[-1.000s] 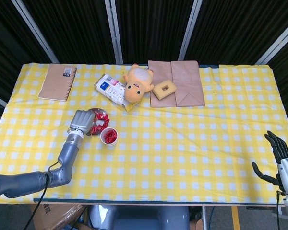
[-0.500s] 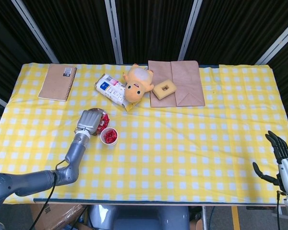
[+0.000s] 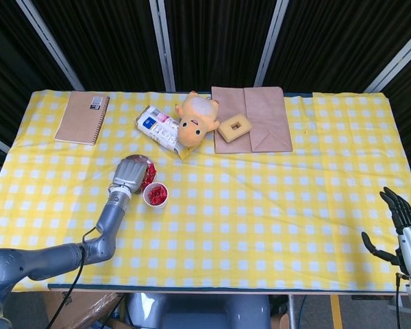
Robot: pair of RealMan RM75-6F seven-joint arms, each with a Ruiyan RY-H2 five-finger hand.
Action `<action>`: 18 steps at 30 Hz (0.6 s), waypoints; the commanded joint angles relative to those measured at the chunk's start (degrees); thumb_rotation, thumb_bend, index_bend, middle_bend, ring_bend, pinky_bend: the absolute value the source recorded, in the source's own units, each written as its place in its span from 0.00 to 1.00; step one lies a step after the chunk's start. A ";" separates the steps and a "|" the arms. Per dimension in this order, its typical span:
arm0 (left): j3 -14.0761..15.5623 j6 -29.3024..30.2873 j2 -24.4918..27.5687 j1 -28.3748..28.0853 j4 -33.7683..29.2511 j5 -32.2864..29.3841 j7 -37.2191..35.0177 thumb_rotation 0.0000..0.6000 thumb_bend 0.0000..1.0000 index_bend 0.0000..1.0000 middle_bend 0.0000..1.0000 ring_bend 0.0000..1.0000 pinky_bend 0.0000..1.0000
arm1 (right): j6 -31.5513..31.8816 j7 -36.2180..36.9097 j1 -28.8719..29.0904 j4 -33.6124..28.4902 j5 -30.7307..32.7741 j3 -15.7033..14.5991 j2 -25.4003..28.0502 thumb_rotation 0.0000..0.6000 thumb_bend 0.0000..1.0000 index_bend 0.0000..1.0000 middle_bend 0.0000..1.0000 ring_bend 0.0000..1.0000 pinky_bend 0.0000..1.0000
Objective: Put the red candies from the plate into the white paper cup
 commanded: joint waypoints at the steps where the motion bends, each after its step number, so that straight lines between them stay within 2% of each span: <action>1: 0.06 -0.13 -0.06 0.14 0.18 0.06 -0.03 1.00 0.44 0.53 0.95 1.00 0.99 | 0.03 -0.07 0.00 0.04 -0.05 -0.02 -0.05 1.00 0.42 0.00 0.00 0.00 0.00; 10: -0.71 1.25 2.75 1.06 -2.76 1.75 -1.27 1.00 0.45 0.54 0.95 1.00 0.99 | 0.08 -0.15 -0.07 0.12 0.00 0.00 -0.13 1.00 0.42 0.00 0.00 0.00 0.00; 18: -2.93 5.49 12.00 2.81 -15.79 7.17 -4.61 1.00 0.45 0.53 0.95 1.00 0.99 | 0.35 -0.44 -0.11 0.15 -0.13 0.04 -0.23 1.00 0.42 0.00 0.00 0.00 0.00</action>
